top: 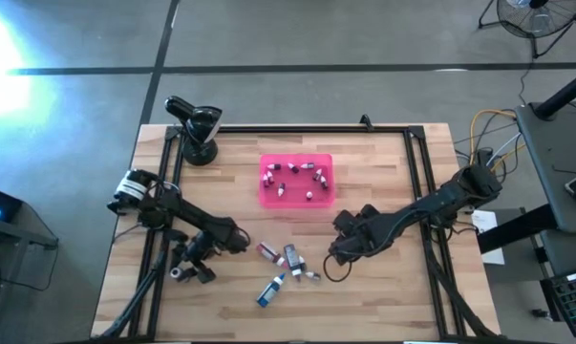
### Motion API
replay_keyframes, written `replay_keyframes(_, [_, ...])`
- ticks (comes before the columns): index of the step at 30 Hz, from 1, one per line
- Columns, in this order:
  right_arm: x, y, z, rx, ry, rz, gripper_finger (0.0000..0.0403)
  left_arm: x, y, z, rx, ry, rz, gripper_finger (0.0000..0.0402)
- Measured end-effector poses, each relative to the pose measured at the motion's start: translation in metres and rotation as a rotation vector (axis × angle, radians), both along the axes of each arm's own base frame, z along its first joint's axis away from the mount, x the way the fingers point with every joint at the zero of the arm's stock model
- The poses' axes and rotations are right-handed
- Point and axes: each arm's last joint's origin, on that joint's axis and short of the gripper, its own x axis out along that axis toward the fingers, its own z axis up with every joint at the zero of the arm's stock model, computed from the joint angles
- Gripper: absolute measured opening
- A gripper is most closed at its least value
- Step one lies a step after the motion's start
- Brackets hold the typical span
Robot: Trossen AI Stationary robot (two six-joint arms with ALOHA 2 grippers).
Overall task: Pick & Place food coloring
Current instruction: Put the black food coloring bottle into the pink bin
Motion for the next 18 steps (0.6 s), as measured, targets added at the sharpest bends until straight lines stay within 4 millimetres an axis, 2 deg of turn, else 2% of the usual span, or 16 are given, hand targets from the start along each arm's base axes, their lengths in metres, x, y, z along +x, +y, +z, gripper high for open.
replay_keyframes(18, [-0.004,-0.001,-0.006,-0.008,0.016,0.001,0.0201,0.013,-0.001,0.011,0.005,-0.145,-0.137,0.0166])
